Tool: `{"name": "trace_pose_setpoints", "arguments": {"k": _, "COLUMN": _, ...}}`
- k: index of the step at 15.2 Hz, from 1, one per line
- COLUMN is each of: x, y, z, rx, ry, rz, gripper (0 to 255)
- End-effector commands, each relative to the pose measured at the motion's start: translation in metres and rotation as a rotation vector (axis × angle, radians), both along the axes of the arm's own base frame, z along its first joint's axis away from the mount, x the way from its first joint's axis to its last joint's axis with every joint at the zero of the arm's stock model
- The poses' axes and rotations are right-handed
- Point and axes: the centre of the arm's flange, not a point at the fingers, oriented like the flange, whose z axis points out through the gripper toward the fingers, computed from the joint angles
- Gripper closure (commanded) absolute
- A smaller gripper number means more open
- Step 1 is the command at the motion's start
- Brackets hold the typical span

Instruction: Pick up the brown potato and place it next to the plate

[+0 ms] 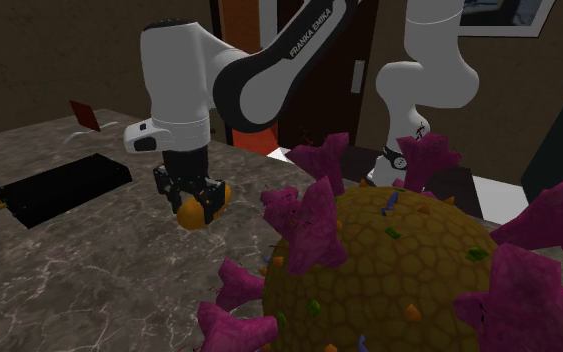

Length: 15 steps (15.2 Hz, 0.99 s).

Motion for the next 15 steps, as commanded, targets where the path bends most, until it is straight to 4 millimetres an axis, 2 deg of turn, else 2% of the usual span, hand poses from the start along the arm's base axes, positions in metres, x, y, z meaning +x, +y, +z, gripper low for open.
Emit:
{"name": "trace_pose_setpoints", "arguments": {"k": 1, "x": 0.0, "y": 0.0, "z": -0.001, "rx": 0.0, "ry": 0.001, "rz": 0.0, "gripper": 255}}
{"name": "trace_pose_setpoints", "arguments": {"k": 2, "x": 0.0, "y": 0.0, "z": -0.001, "rx": 0.0, "ry": 0.001, "rz": 0.0, "gripper": 255}}
{"name": "trace_pose_setpoints", "arguments": {"k": 15, "x": 0.0, "y": 0.0, "z": 0.068, "rx": 0.0, "ry": 0.001, "rz": 0.0, "gripper": 255}}
